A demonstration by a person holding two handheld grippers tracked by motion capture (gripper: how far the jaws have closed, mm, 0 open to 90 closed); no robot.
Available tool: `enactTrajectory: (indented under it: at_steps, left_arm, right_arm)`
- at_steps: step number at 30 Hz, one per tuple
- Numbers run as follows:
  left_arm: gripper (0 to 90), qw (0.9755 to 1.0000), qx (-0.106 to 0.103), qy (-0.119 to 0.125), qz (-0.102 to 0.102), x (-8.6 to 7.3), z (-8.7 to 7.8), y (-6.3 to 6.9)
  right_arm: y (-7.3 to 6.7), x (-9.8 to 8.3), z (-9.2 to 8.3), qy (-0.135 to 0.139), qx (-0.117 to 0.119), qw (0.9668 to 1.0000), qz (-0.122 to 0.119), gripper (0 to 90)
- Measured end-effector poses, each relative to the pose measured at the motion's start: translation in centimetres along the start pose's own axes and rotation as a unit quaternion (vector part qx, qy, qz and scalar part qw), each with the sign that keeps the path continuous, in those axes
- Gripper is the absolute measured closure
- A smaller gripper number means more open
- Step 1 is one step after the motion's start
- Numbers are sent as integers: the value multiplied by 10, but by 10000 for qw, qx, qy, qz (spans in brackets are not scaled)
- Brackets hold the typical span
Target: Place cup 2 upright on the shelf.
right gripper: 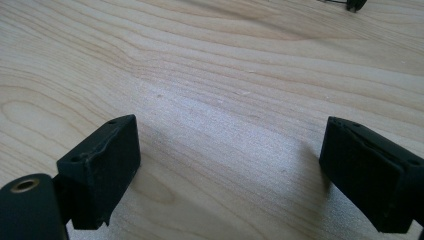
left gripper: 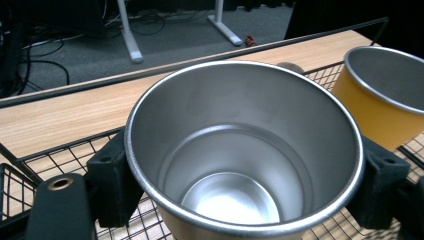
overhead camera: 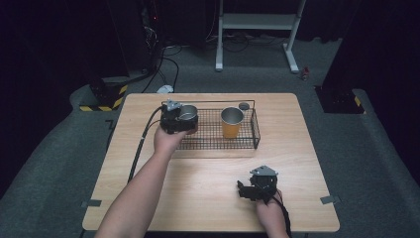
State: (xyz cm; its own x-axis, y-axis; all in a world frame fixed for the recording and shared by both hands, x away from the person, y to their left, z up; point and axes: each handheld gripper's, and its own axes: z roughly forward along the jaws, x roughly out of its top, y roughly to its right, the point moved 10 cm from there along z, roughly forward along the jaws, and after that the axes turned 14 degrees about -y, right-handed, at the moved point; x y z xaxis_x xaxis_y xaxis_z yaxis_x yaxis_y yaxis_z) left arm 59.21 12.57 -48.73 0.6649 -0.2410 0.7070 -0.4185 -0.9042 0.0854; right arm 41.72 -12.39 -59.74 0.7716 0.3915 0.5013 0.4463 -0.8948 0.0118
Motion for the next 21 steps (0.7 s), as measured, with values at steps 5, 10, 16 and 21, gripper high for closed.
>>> enactTrajectory:
  at_steps: [5,10,16,21]
  left_arm:
    - [188,9999,-34,-128,-37,-4,9,-1]
    - [188,9996,41,-259,-46,-9,16,-3]
    - [188,9990,137,-420,-79,-14,24,-5]
    - [188,9977,281,-610,-2,-19,30,-4]
  right_arm:
    - [0,0,0,1,-4,10000,-13,95]
    - [0,0,0,4,0,10000,-5,95]
    - [-1,0,0,17,5,10000,-41,95]
    - [-1,-1,0,7,8,10000,-48,95]
